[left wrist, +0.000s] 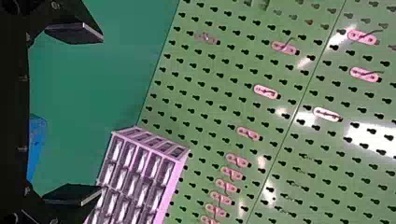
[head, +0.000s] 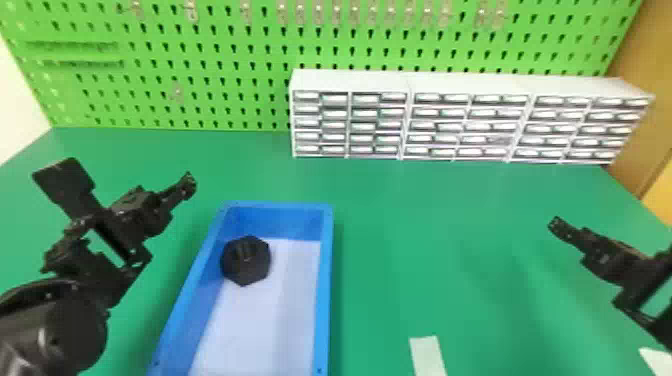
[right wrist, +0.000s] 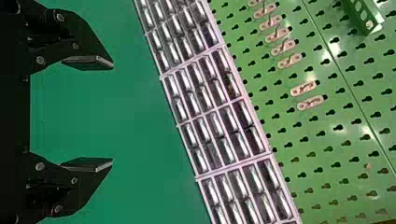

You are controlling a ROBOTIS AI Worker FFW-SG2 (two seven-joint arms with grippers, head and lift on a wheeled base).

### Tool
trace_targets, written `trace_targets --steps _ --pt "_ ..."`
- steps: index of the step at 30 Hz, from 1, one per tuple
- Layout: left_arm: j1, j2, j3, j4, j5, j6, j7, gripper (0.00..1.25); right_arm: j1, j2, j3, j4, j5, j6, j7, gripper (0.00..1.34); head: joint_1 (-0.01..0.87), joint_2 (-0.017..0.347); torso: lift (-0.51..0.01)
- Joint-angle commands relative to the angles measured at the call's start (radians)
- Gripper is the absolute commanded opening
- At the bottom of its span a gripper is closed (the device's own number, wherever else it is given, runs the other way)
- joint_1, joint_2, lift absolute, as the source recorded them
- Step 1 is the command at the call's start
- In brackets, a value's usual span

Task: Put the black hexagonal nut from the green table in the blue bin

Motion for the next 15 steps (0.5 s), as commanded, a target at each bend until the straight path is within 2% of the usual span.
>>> trace_targets --steps 1,15 --pt "0.000 0.001 0.001 0.000 0.000 0.000 -0.001 1.10 0.001 0.001 0.000 0.000 0.000 0.000 0.002 0.81 0.666 0.032 -0.100" --pt "0.000 0.001 -0.001 0.000 0.002 0.000 0.001 1.10 0.001 0.001 -0.002 0.000 0.000 0.000 0.000 0.81 0.666 0.032 -0.100"
